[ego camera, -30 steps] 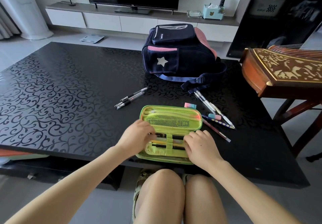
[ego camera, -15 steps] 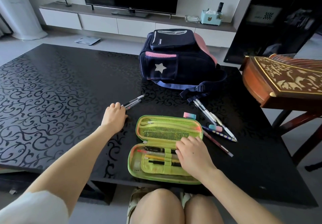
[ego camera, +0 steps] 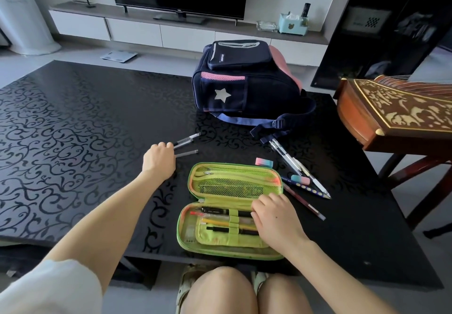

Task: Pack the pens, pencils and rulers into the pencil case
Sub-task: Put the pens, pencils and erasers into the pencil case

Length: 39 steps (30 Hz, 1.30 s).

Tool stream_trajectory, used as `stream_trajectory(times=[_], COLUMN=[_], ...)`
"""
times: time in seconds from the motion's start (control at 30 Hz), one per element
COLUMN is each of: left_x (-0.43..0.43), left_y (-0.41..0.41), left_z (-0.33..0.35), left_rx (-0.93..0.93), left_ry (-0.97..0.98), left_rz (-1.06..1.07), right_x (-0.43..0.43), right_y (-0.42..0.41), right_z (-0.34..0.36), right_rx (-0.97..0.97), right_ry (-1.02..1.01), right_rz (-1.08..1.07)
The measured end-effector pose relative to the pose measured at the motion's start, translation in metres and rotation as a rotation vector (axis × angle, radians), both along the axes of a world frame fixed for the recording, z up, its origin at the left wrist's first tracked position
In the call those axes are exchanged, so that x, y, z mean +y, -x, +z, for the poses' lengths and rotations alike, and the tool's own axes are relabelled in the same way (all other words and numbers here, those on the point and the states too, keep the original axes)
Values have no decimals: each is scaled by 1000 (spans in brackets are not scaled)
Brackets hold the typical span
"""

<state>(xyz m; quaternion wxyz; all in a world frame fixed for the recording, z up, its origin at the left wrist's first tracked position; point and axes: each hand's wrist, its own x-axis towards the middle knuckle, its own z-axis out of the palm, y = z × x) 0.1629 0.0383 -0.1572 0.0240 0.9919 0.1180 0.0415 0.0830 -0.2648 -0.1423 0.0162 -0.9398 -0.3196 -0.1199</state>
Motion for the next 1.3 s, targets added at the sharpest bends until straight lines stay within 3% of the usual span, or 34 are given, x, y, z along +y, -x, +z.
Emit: stream_trajectory(times=[0.2, 0.33, 0.43, 0.53, 0.67, 0.83, 1.0, 1.13, 1.3], left_x=[9, -2, -16, -20, -25, -33, -53, -68, -109], left_y=[2, 29, 69, 112, 151, 156, 153, 150, 144], left_z=[-5, 6, 18, 17, 4, 5, 12, 9, 2], left_rx=[34, -156, -226, -204, -158, -196, -85, -157, -180], left_ry=[-52, 314, 411, 354, 279, 138, -51, -11, 92], left_rz=[-159, -197, -391, -567, -609, -680, -753, -829, -771], right_x=[3, -1, -9, -16, -19, -16, -15, -14, -14], right_y=[-3, 3, 12, 22, 38, 42, 41, 41, 41], right_z=[-3, -5, -8, -15, -22, -22, -23, -24, -25], right_rx=[-14, -30, -19, -3, 6, 17, 24, 17, -10], right_ry=[-20, -68, -105, -138, -153, -153, -129, -117, -133], right_rz=[-4, -31, -46, -50, -69, -102, -110, -115, -104])
